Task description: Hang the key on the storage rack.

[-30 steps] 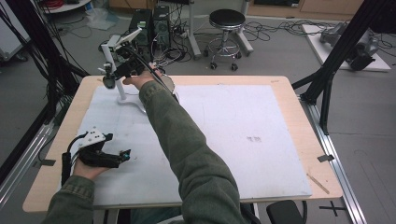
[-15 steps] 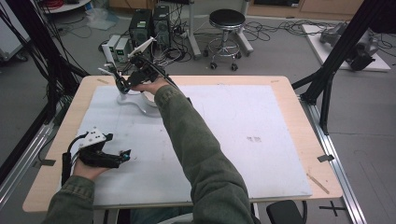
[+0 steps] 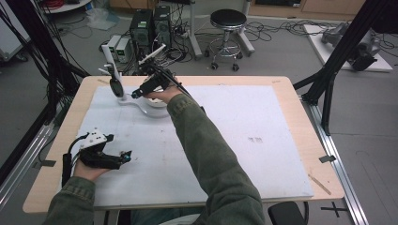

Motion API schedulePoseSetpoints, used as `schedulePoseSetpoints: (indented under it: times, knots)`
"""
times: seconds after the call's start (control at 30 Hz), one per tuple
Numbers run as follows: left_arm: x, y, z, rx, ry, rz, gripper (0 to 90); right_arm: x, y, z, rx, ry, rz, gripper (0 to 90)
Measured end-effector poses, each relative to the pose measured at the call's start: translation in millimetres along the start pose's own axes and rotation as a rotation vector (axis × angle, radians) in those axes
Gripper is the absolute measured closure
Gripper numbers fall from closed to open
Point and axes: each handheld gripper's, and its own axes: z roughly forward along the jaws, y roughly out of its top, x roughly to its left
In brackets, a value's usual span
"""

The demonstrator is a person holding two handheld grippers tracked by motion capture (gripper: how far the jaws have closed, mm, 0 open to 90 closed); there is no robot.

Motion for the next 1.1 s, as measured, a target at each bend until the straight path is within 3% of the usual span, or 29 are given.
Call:
schedulePoseSetpoints:
  times: [0.27,0.53,0.87,1.1]
  knots:
    - [-0.9,0.0,1.0,0.004,0.002,0.005,1.8,-5.6,-28.9,-26.1,-0.024,-0.03,0.007,0.6]
    - [-1.8,-0.1,1.4,0.013,0.003,0.008,1.8,-18.4,-62.1,-49.3,-0.027,-0.041,0.053,0.6]
    - [-1.9,-0.3,2.0,0.018,-0.001,0.011,1.8,-32.2,-93.6,-64.6,-0.019,-0.06,0.073,0.6]
    - [-2.5,-0.4,2.0,0.022,0.003,0.013,1.8,-33.2,-116.7,-68.1,-0.001,-0.064,0.08,0.6]
